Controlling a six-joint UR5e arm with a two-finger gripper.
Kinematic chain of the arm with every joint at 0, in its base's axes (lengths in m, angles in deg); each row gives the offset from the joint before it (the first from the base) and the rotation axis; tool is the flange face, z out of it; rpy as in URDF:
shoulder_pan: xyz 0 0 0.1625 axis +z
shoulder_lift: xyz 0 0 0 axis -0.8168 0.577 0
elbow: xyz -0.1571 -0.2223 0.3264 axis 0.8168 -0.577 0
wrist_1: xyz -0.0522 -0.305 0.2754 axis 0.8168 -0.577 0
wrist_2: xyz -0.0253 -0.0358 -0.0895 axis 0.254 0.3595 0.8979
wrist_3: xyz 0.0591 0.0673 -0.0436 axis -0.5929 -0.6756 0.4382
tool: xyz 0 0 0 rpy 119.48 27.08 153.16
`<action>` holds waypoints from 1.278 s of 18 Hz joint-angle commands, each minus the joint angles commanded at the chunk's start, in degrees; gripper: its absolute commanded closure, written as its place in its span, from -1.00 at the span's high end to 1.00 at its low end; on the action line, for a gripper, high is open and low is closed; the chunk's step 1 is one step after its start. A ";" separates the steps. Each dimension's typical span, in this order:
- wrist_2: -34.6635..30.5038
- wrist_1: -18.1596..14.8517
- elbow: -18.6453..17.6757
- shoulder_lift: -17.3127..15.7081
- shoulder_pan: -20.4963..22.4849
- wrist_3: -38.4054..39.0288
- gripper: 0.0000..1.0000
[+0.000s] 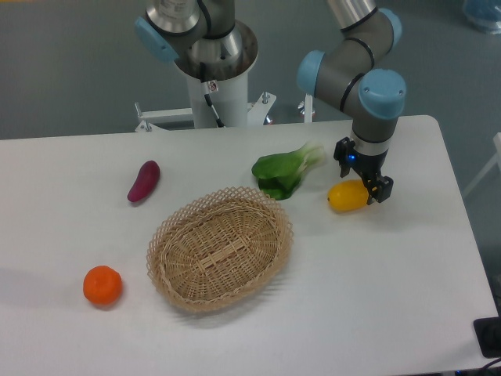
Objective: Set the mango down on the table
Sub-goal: 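Open the gripper to release the mango onto the table, then raise the open gripper up and away from the mango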
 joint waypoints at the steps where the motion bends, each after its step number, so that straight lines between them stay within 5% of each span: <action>1: 0.00 -0.26 1.31 0.00 -0.18 1.84 1.00; 5: -0.09 -2.72 4.13 0.00 -0.44 3.88 1.00; 12: -0.26 -15.28 11.16 0.35 -0.97 3.97 1.00; 23: -0.09 -15.91 17.05 2.28 -3.96 10.64 1.00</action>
